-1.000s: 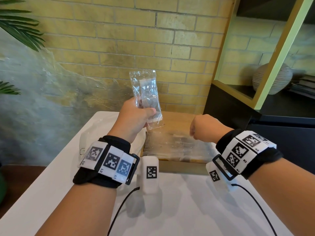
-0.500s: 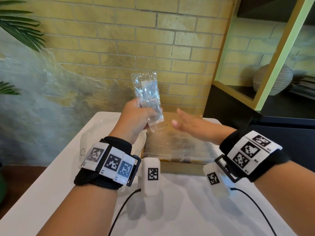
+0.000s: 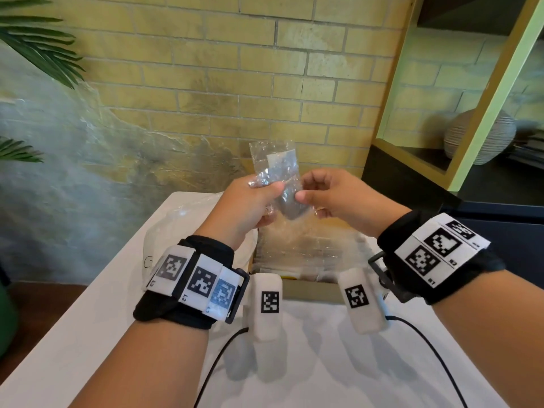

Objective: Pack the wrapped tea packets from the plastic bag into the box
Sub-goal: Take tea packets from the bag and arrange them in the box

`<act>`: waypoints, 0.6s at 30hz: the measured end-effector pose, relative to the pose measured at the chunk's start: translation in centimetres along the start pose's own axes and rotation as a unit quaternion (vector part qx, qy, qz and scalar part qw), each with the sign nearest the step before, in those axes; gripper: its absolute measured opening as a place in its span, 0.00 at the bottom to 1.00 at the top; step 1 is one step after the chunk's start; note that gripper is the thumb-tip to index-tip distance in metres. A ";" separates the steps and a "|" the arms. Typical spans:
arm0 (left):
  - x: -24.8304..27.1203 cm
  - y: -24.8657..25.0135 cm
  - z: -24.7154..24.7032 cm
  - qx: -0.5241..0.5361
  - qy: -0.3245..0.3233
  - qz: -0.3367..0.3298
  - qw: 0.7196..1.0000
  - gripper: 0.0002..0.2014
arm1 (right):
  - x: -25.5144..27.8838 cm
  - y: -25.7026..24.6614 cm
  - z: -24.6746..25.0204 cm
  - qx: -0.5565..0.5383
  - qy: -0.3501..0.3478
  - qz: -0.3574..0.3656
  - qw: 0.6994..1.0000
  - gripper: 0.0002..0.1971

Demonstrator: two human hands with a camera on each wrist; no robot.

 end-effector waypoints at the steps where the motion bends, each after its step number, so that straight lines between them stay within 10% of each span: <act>1: 0.0 -0.1 0.0 -0.007 0.001 -0.002 1.000 0.04 | 0.0 -0.3 0.0 0.010 0.001 0.013 1.000 0.04; 8: 0.1 0.4 1.3 -0.052 0.036 0.003 0.998 0.05 | -1.2 -0.2 3.1 0.291 0.091 0.024 0.952 0.15; 18: -1.9 -2.3 5.8 -0.217 0.124 0.172 0.953 0.19 | -2.5 2.8 1.2 0.574 -0.066 0.007 0.816 0.15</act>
Point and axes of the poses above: each hand's wrist, its own x-axis away from the middle knuckle, its own z-axis out of the back of the hand, y = z × x, the point moved 8 cm from there along -x, towards the middle knuckle, and after that the axes turned 12 degrees about x, right-handed, at the moved point
